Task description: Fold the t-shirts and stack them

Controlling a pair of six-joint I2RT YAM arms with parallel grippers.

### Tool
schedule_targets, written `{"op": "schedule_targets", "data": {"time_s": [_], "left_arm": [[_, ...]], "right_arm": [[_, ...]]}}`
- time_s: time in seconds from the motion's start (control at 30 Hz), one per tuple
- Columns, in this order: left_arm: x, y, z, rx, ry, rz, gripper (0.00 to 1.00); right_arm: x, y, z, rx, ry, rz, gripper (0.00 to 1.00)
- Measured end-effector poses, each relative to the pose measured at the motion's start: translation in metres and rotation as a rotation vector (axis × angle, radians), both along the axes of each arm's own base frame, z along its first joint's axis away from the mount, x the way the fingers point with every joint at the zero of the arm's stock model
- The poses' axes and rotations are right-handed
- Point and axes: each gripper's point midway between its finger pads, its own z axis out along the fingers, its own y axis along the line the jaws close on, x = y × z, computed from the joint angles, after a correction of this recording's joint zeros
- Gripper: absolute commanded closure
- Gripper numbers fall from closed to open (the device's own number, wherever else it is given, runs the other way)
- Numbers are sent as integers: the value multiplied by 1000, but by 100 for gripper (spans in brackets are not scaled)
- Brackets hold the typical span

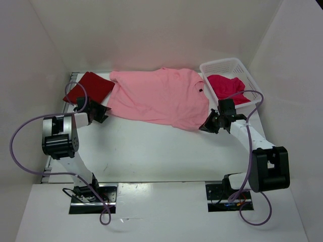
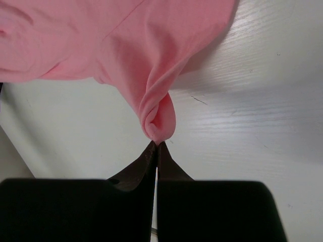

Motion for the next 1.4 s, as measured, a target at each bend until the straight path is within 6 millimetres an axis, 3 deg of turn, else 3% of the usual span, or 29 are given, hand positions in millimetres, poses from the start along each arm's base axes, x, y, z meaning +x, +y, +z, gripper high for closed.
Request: {"op": "schedule_targets", "data": {"time_s": [0.37,0.5,0.63,0.73,0.87,0.97,1.07,1.23,1.4], "left_arm": [[-1,3,-12,3,33,13,85],[-5,3,-15,15,53,9,94],[-19,2,-6,48,80,-32,94],[-41,2,19,86,64,-70,94],[-79,23,58,124,26,-66,94],[-99,39,72,160,29,-60,93],[-120,35,73,166,57,-91,90],[-159,16,58,127,141,-145,82],[-175,5,50,86,177,-162,82]], "right_arm": [[0,0,0,0,0,-1,100],[0,0,0,1,0,-3,100],[-1,0,1,10,5,-16,100],[-13,0,5,25,7,-39,100],[-36,2,41,79,-69,-72,100],[-52,3,64,111,-115,-82,100],[-72,4,68,129,-84,-94,100],[-100,-1,61,122,2,-137,100],[-119,-9,66,89,46,-172,100]]}}
